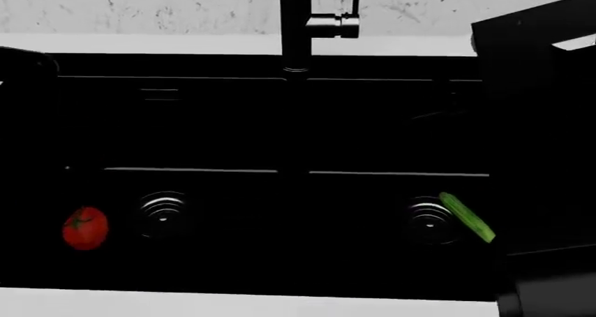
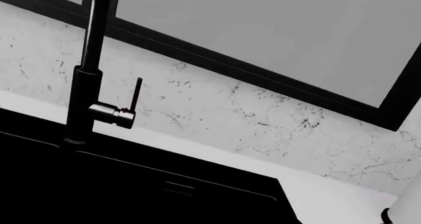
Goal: Pick the vegetables from the sink and place them on the cutting board.
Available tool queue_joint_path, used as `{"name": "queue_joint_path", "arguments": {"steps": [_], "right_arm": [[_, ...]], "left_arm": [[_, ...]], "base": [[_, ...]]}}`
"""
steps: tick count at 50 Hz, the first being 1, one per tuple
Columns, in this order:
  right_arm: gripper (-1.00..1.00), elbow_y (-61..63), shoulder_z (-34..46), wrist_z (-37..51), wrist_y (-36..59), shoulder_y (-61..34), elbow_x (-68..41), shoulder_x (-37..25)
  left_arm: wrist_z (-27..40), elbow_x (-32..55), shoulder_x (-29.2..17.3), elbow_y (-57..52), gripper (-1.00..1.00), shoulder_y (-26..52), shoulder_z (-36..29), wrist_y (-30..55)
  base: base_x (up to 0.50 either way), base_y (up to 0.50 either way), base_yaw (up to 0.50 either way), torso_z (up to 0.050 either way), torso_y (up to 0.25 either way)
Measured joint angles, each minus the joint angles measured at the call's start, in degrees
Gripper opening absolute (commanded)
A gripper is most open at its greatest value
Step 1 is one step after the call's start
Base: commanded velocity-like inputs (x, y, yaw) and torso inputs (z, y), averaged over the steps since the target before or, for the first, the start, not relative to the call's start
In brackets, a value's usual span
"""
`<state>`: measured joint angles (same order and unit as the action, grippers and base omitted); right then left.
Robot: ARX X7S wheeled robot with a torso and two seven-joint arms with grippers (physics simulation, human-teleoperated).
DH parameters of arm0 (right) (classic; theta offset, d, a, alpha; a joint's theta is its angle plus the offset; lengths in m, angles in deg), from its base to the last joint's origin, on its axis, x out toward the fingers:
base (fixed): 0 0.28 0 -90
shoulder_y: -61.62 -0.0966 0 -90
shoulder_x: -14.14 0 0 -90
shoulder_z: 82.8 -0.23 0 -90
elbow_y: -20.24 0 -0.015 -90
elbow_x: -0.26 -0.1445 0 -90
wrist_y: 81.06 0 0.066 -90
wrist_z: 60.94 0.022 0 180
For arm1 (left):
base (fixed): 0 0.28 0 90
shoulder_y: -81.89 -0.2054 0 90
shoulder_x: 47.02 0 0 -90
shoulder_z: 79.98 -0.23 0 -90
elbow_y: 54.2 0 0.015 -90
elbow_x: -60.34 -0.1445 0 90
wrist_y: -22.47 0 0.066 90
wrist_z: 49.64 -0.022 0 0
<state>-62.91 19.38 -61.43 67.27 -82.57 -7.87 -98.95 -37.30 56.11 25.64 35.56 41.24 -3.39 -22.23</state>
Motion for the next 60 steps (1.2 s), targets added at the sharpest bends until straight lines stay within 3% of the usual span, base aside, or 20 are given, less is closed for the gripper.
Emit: {"name": "queue_joint_path", "arguments": {"steps": [23,45,51,60], "right_arm": [[1.0,-15.08,6.09,-0.34,-1.65,-0.87,3.94,-3.19],[1.0,-15.9,9.01,-2.44,-0.91,0.49,4.23,-5.3],[1.0,-7.99,12.77,-8.41,2.09,1.4,2.69,-10.12],[1.0,8.72,21.11,-23.17,11.57,-2.21,-1.88,-21.98]], "left_arm": [[2.49,-1.6,0.04,17.5,1.0,6.65,-1.39,-2.55],[2.16,-1.37,-2.4,20.72,1.0,4.76,-1.41,-5.22],[-3.12,-0.34,-6.21,14.57,1.0,1.4,-3.07,-6.33],[-18.98,5.04,-17.13,-0.2,1.0,-3.77,-5.52,-8.05]], "base": [[0.5,0.0,0.0,0.05,0.0],[0.5,0.0,0.0,0.05,0.0],[0.09,0.0,0.0,0.005,0.0],[0.03,0.0,0.0,0.0,0.0]]}}
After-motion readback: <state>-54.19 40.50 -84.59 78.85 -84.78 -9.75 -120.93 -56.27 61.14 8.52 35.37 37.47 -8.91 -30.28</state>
